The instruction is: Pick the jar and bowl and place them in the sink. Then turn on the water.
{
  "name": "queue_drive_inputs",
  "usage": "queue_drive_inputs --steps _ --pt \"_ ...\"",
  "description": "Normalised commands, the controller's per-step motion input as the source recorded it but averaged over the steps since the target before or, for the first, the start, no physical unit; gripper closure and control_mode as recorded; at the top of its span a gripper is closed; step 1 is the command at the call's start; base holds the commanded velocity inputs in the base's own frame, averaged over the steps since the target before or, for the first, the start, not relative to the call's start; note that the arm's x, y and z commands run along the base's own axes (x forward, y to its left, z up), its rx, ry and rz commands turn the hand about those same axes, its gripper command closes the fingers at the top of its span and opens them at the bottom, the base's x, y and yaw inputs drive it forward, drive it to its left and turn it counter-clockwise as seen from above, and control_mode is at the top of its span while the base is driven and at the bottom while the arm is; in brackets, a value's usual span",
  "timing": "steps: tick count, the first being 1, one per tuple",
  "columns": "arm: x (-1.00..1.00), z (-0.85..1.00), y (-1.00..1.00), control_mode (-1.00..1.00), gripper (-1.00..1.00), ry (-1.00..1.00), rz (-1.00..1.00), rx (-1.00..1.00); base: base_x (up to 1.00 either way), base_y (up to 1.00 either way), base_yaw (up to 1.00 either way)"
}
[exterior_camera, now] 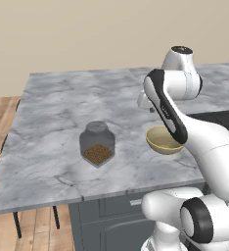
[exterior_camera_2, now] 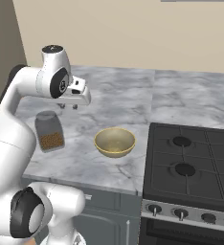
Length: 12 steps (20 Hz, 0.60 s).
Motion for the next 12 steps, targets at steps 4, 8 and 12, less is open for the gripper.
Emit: queue_drive_inputs --steps 4,8,12 --pt "0.02 0.00 0.00 -1.00 -1.00 0.00 0.00 0.00 0.00 0.00 0.00" --pt "0.03 -0.09 0.15 -1.00 -1.00 0.00 0.00 0.00 0.00 0.00 0.00" --pt "0.09 -0.08 0.32 -1.00 -1.00 0.00 -0.01 0.00 0.00 0.00 0.00"
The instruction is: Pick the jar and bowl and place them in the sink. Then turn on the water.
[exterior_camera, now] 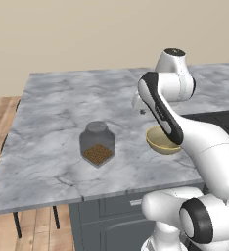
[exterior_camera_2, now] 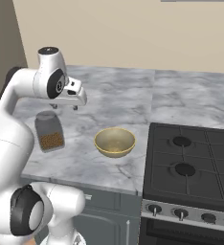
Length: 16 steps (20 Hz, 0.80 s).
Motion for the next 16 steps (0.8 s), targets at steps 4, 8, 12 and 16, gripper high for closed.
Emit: queue_drive_inputs --steps 4,8,12,16 --pt "0.17 -0.07 0.35 -1.00 -1.00 0.01 0.00 0.00 0.00 0.00 0.00" --pt "0.21 -0.12 0.23 -1.00 -1.00 0.03 0.00 0.00 0.00 0.00 0.00" --pt "0.21 -0.11 0.12 -1.00 -1.00 0.00 0.00 0.00 0.00 0.00 0.00" --pt "0.11 -0.04 0.17 -1.00 -1.00 0.00 0.00 0.00 0.00 0.00 0.00"
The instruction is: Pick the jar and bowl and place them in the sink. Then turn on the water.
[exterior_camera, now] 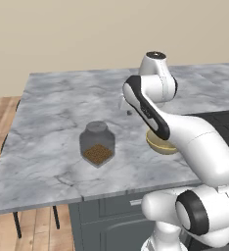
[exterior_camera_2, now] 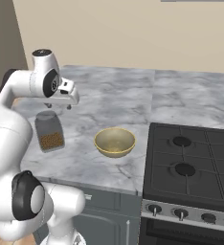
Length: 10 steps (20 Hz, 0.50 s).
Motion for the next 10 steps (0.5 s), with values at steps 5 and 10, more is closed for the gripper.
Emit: queue_drive_inputs --steps 5,10 --pt "0.10 -0.03 0.23 -1.00 -1.00 0.00 0.00 0.00 0.00 0.00 0.00" --pt "0.01 -0.06 0.34 -1.00 -1.00 0.00 0.00 0.00 0.00 0.00 0.00"
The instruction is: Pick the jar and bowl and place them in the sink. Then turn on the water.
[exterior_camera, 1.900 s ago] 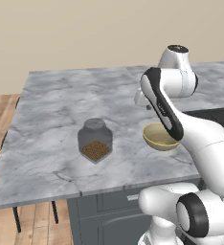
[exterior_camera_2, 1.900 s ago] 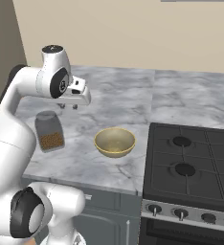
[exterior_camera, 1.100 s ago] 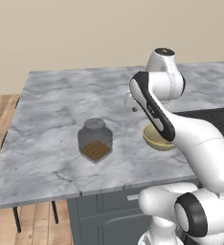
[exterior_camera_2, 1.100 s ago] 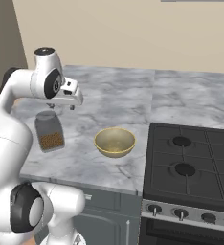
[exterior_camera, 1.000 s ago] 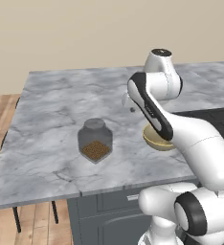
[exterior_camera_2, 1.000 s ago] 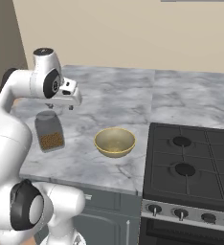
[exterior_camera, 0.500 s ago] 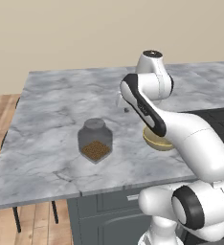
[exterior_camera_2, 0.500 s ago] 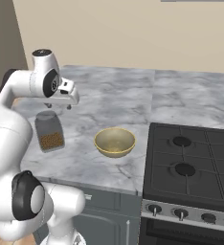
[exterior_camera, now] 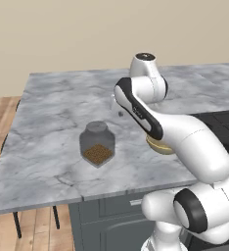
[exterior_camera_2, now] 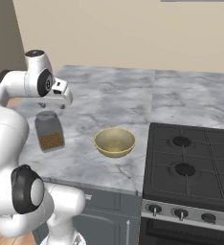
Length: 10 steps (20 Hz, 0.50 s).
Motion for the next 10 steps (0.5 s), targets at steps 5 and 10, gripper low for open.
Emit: queue_drive_inputs --steps 5,10 --pt "0.02 -0.09 0.32 -1.00 -1.00 0.00 0.00 0.00 0.00 0.00 0.00" --pt "0.05 -0.10 0.33 -1.00 -1.00 0.00 0.00 0.00 0.00 0.00 0.00"
